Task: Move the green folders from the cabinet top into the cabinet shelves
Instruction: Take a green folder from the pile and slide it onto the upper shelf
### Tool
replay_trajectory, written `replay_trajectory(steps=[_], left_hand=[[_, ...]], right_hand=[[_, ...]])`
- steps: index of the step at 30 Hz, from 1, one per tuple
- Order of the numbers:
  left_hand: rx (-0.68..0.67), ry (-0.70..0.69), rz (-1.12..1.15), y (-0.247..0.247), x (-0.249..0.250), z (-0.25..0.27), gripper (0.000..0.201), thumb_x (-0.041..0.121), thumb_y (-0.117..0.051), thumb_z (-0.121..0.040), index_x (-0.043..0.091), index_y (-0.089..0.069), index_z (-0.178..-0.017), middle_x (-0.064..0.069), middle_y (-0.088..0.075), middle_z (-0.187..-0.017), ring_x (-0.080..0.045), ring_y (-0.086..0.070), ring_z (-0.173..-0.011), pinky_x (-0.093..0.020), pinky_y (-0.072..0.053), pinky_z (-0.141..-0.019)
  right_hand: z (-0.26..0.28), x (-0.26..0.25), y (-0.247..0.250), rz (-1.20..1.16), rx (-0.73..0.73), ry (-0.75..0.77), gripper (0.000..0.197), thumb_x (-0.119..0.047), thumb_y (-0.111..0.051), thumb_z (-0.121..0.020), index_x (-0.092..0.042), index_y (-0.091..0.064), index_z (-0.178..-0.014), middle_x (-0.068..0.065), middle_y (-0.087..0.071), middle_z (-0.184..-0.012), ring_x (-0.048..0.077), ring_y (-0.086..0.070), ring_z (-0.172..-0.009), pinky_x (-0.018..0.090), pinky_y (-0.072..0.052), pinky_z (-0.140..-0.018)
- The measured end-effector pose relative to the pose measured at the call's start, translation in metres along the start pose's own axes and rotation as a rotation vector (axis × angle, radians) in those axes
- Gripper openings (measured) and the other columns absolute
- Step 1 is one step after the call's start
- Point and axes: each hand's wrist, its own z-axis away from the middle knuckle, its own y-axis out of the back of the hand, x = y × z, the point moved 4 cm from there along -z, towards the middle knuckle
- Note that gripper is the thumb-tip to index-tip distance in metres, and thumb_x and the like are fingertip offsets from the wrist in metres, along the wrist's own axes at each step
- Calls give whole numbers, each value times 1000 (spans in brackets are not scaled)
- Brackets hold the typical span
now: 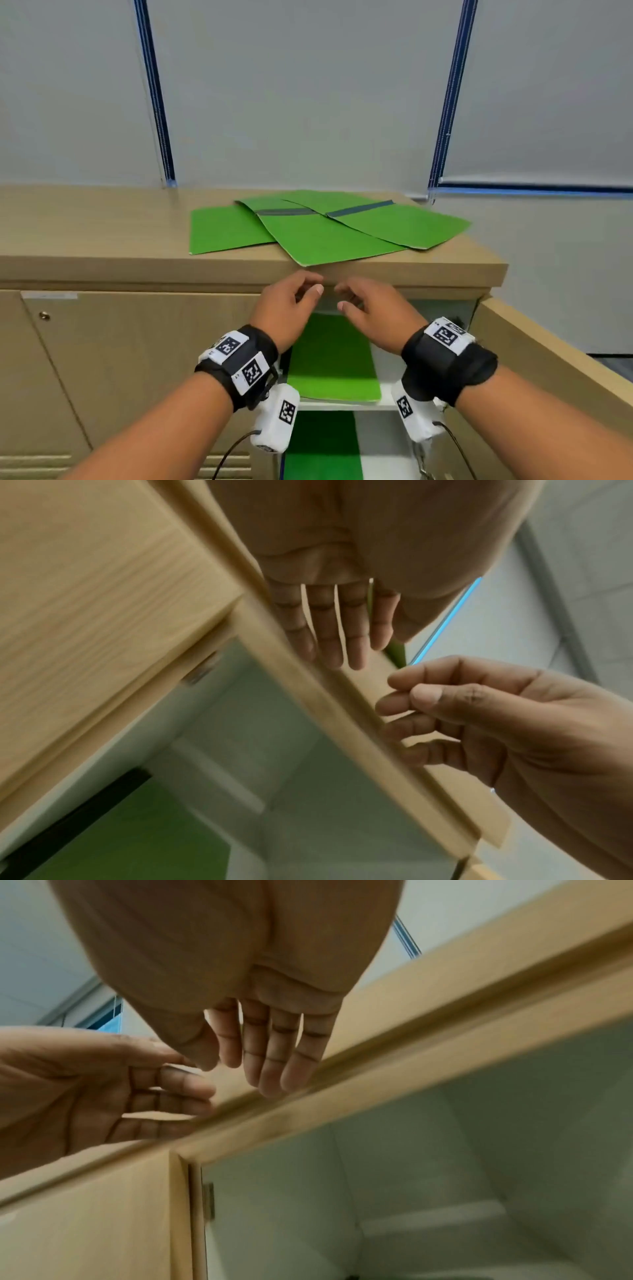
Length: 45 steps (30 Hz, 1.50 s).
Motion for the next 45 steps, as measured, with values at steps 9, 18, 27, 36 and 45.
replay_trajectory(steps=[9, 18, 27, 36, 45], left_hand=[[-196, -148, -868, 4, 35, -49, 59, 60, -46, -87, 36, -40, -140, 7, -31, -153, -19, -24, -142, -46, -16, -116], [-334, -75, -828, -2, 27, -54, 50, 52, -21, -100, 33, -36, -143, 5, -34, -153, -17, -30, -141, -43, -21, -117], [-337, 58, -747, -4, 27, -77, 51, 56, -28, -96, 28, -51, -132, 0, -50, -137, -22, -46, -125, -43, -36, -104], [-97, -49, -882, 26, 51, -100, 99, 26, -60, -86, 22, 15, -151, -10, -18, -159, -27, -19, -146, -46, -15, -119], [-53, -36, -559, 49, 78, -99, 89, -3, -38, -83, 53, -11, -146, -10, -67, -103, -31, -64, -88, -37, -53, -76]], right_hand=[[-22, 15, 56, -69, 183, -158, 13, -27, -61, -89, -21, -65, -100, -7, -67, -92, 11, -62, -85, 25, -48, -77], [-37, 78, 77, 534, -209, -454, 57, -29, -50, -84, -20, -36, -138, 5, -43, -142, 30, -41, -128, 43, -37, -103], [-4, 59, 72, 438, 245, -195, 53, -8, -55, -80, -37, -63, -123, -3, -57, -128, 29, -47, -117, 43, -42, -91], [38, 44, 99, 223, 556, 159, 93, 14, -49, -61, -40, -45, -137, -12, -55, -134, 17, -39, -132, 58, -30, -109], [36, 43, 107, 148, 609, 6, 98, 16, -55, -66, -54, -43, -134, -4, -44, -143, 25, -34, -129, 50, -35, -107]])
